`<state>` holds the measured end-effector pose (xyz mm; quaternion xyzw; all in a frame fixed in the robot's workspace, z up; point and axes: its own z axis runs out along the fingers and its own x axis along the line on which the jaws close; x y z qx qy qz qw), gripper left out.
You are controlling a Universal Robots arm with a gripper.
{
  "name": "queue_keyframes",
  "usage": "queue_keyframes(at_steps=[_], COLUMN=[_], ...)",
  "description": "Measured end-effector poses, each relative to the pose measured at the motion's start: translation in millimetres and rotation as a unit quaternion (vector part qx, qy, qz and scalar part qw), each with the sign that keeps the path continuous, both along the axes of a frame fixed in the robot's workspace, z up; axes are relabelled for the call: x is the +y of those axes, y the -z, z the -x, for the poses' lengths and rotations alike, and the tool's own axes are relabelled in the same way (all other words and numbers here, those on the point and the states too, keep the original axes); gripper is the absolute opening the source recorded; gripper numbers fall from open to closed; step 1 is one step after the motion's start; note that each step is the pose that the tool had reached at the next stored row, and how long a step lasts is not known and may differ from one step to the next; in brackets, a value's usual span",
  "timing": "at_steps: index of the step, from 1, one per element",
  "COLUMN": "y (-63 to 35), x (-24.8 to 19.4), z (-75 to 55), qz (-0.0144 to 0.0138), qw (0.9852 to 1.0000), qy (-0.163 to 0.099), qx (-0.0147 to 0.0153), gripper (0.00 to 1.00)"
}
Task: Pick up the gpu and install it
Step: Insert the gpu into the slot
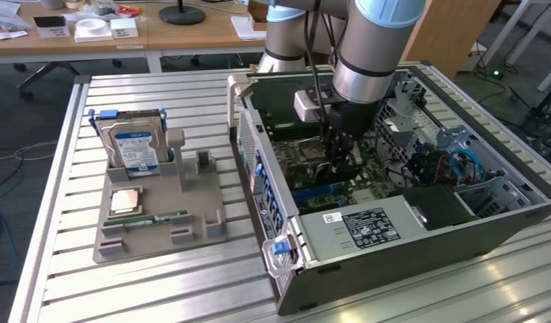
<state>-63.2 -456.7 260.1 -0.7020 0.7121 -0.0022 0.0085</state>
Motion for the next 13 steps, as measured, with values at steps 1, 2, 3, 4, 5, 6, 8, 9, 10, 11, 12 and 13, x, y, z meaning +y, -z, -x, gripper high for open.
queue_keyframes(at_steps=[1,2,3,4,5,6,8,9,10,11,12,13], y=[0.2,0.4,0.5,0.6,0.6,0.6,0.7,0.8,0.9,1.0,1.0,1.1], x=[-0.3,-0.5,-0.5,-0.5,-0.6,-0.7,-1.0,-1.1,-1.1,-1.1,-1.2,-1.2], z=[0.4,0.9,1.2,1.5,1.6,1.8,2.3,2.6,3.0,3.4,3.8,4.4], qz=[0.0000,0.0000,-0.0001,-0.0001,0.0000,0.0000,0.0000,0.0000,0.0000,0.0000,0.0000,0.0001], qw=[1.0000,1.0000,1.0000,1.0000,1.0000,1.0000,1.0000,1.0000,1.0000,1.0000,1.0000,1.0000], qy=[0.000,0.000,0.000,0.000,-0.001,-0.001,-0.001,-0.001,-0.001,-0.001,-0.001,-0.001], qx=[0.0000,0.0000,0.0000,0.0000,0.0000,0.0000,0.0000,0.0000,0.0000,0.0000,0.0000,0.0000], gripper=[0.26,0.26,0.26,0.26,0.26,0.26,0.26,0.26,0.26,0.26,0.26,0.26])
